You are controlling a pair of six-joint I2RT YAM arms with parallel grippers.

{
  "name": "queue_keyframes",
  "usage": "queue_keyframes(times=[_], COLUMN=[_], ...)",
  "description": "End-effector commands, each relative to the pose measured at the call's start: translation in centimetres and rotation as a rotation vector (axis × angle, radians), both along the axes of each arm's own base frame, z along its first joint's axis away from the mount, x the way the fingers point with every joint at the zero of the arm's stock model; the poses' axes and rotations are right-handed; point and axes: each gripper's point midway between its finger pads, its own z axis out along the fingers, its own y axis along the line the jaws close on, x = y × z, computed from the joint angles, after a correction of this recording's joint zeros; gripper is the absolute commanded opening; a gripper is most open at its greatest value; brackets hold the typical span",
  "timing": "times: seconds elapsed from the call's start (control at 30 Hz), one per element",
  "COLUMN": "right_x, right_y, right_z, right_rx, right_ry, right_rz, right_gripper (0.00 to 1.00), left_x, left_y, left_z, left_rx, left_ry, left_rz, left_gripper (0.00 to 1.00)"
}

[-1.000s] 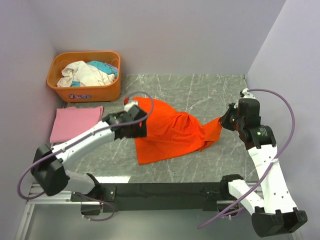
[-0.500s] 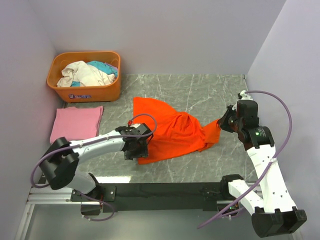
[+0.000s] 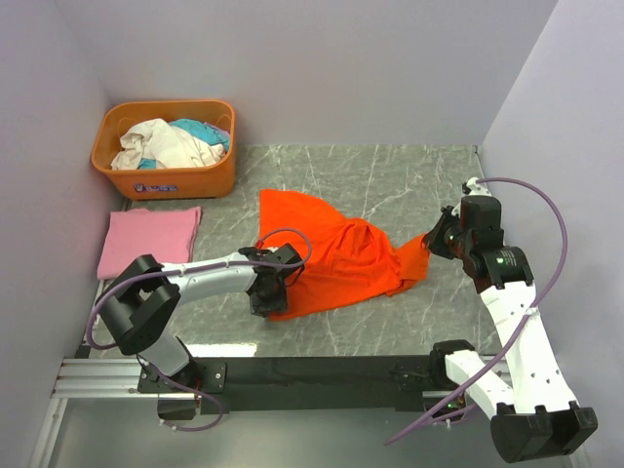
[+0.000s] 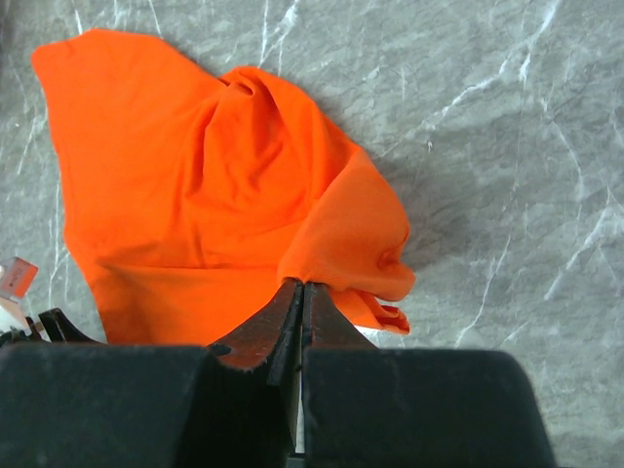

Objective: Fold and stack the t-shirts
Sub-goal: Flatten out the T-shirt at the center of the board.

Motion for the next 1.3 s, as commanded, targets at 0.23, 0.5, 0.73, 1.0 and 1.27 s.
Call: queue_keyframes(times=[0.23, 0.5, 0.73, 1.0, 1.27], right_x=[0.8, 1.2, 3.7, 7.3, 4.9], right_y=[-0.4, -0.5, -2.5, -4.9, -6.2], right_z=[0.6, 0.9, 5.4, 14.4, 25.7], right_rx=[0.000, 0.008, -0.038, 0.017, 0.072], right_ry=[-0.043, -0.047, -0.118, -0.281, -0.604], right_rz=[-0.031, -0.051, -0.156, -0.212, -0.216], right_gripper=[0.00, 0.00, 0.00, 0.00, 0.00], left_x=[-0.6, 0.4, 11.1, 18.9, 15.1], left_y=[-0.6, 0.6, 8.0, 14.0, 16.7], left_z=[-0.8, 1.2, 16.8, 38.1, 51.2], left_rx=[-0.006, 0.022, 0.019, -0.051, -0.227], left_ry=[0.042, -0.030, -0.434, -0.903, -1.281], left_rz=[-0.008, 0.022, 0.223, 0.342, 0.420], left_gripper=[0.26, 0.01, 0.01, 0.01, 0.01])
